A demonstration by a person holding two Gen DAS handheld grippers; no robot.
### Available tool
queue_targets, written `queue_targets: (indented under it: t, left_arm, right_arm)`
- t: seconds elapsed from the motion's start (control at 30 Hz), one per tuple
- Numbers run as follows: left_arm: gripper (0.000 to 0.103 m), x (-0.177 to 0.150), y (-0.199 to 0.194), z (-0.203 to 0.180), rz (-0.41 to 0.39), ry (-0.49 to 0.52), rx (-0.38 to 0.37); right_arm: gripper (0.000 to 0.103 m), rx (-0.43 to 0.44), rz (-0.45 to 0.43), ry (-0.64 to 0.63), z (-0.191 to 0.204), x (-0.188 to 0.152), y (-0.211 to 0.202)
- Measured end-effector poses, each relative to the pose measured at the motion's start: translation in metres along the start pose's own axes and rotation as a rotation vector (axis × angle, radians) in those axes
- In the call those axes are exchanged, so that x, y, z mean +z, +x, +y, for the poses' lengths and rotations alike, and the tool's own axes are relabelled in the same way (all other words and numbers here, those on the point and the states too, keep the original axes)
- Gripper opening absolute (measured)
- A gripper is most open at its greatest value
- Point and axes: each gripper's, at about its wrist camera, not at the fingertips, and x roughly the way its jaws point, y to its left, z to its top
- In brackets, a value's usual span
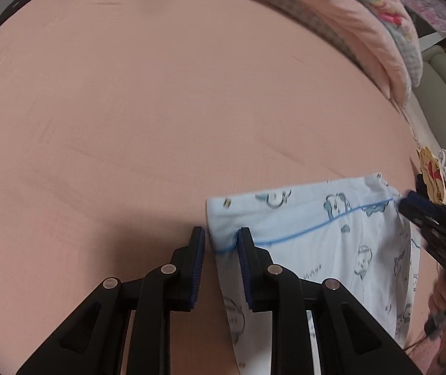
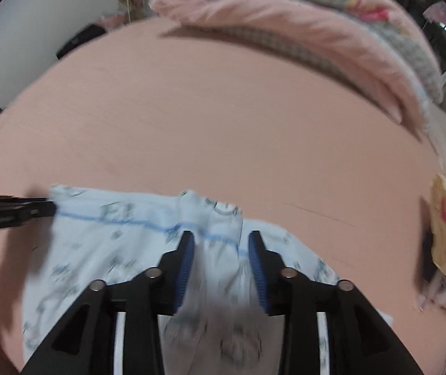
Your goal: Fold clothes
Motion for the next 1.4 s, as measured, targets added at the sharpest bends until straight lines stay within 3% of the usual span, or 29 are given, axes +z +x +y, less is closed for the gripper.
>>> queue_targets:
  t: [0.13,0.17,0.2,0.23,0.5,0.57,0.67,0.77,0.8,0.87,0.9,0.93,1.07,1.1,1.13,1.2,1.4]
  left_arm:
    - [0.019,-0.001,0.002,-0.001,-0.045,0.025,-0.029]
    - [0.014,-0.002,0.000,-0.002,-0.055,0.038,-0.020]
    - [0.005,-0.003,-0.001,-0.003,-0.069,0.051,-0.004]
    - [0.005,-0.003,-0.003,-0.005,-0.083,0.064,0.012]
    - [0.003,0.007,-0.042,0.002,-0.220,0.065,0.110]
    - [0.003,0.013,-0.033,0.022,-0.159,0.038,0.089]
    - [0.004,0.013,-0.009,0.038,-0.072,-0.029,0.089]
    - [0.004,0.017,-0.007,0.040,-0.075,-0.049,0.086]
    - [0.004,0.017,-0.008,0.041,-0.075,-0.052,0.080]
    - [0.005,0.019,-0.010,0.045,-0.078,-0.060,0.062]
    - [0.005,0.020,-0.010,0.047,-0.076,-0.067,0.057]
    - [0.005,0.021,-0.009,0.048,-0.073,-0.075,0.054]
    - [0.005,0.021,0.000,0.049,-0.061,-0.070,0.071]
    - [0.005,0.021,0.000,0.047,-0.073,-0.057,0.081]
    - [0.005,0.020,-0.001,0.045,-0.089,-0.044,0.089]
    - [0.003,0.021,-0.005,0.042,-0.129,-0.023,0.103]
    - [0.003,0.018,-0.039,0.042,-0.217,-0.009,0.154]
  right_arm:
    - [0.035,0.039,0.066,-0.033,0.006,0.012,0.036]
    - [0.029,0.045,0.047,-0.050,0.010,0.012,0.035]
    - [0.008,0.052,0.029,-0.067,0.013,0.012,0.034]
    - [0.004,0.056,0.013,-0.079,0.017,0.012,0.032]
    - [0.001,0.102,-0.094,-0.058,0.011,0.023,0.002]
    - [0.000,0.086,-0.121,-0.054,0.008,0.028,-0.001]
    - [0.000,0.046,-0.055,-0.053,0.005,0.034,0.014]
    - [0.000,0.105,-0.029,0.006,-0.003,0.029,0.014]
    - [0.003,0.111,-0.033,0.011,-0.001,0.028,0.011]
    - [0.023,0.097,-0.025,0.000,0.000,0.025,0.009]
    - [0.042,0.111,-0.011,-0.004,0.000,0.023,0.009]
    - [0.051,0.130,0.001,-0.010,0.000,0.020,0.010]
    - [0.051,0.112,0.069,-0.016,0.000,0.011,0.029]
    - [0.041,0.100,0.093,-0.010,-0.001,0.009,0.037]
    - [0.009,0.111,0.104,0.009,-0.003,0.007,0.042]
    - [0.005,0.169,0.085,0.054,-0.007,0.004,0.042]
    - [0.004,0.278,-0.131,0.029,-0.007,0.009,-0.010]
